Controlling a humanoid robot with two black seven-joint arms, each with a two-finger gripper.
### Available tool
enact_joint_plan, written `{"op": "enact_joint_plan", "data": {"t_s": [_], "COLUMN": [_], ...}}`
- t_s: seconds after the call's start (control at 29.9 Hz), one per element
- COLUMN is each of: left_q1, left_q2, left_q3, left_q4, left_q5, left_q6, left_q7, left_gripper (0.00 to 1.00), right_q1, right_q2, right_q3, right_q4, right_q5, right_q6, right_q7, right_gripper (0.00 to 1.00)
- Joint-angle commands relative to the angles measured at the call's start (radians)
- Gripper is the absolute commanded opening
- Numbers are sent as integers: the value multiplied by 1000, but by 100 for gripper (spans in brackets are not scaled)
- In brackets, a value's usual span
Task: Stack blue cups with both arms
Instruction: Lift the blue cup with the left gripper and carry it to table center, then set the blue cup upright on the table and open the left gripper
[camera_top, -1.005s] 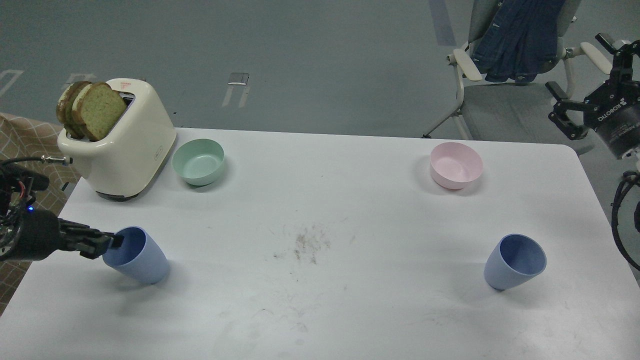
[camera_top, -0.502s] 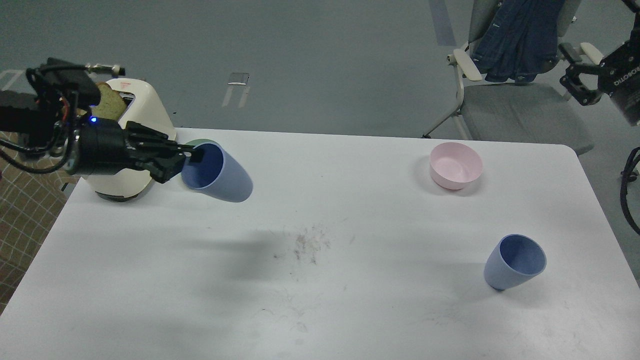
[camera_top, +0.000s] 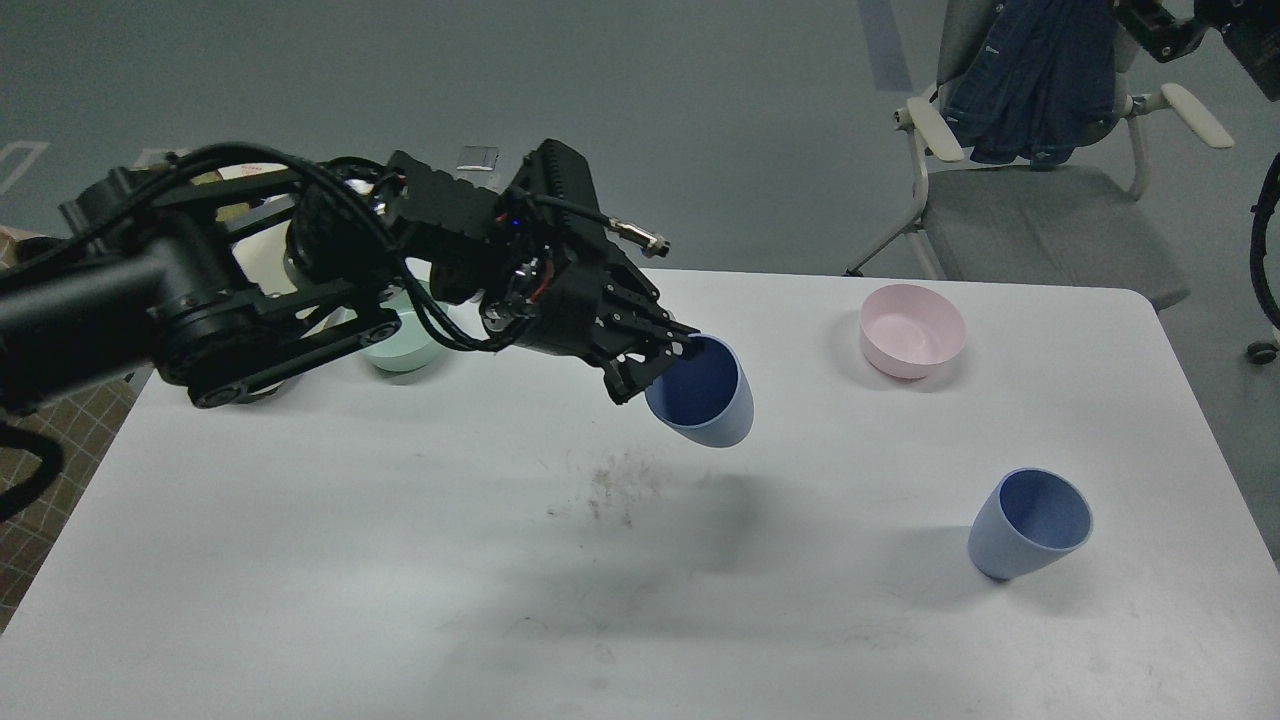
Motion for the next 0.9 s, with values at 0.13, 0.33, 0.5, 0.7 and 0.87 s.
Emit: {"op": "enact_joint_plan", "data": {"t_s": [0.13, 0.33, 0.5, 0.7, 0.87], "left_q1": [-63, -52, -49, -41, -14], "left_q2": [-208, -264, -261, -239, -235], "left_q3": [124, 127, 136, 141, 141], "left_q4": [228, 282, 267, 233, 232], "left_q5": [-14, -15, -17, -31, -48], "left_q6": [0, 0, 0, 0, 0], "left_q7": [0, 0, 0, 0, 0], "left_gripper": [0, 0, 0, 0, 0], "right_q1": [-7, -15, -15, -16, -27], "right_q2": [-1, -6, -8, -14, -14], "right_q3": [-3, -5, -5, -5, -5], "right_q4": [3, 1, 1, 1, 3], "right_q5": [0, 0, 0, 0, 0], "right_q6": [0, 0, 0, 0, 0], "right_q7": [0, 0, 0, 0, 0], "right_gripper": [100, 100, 100, 100, 100]}}
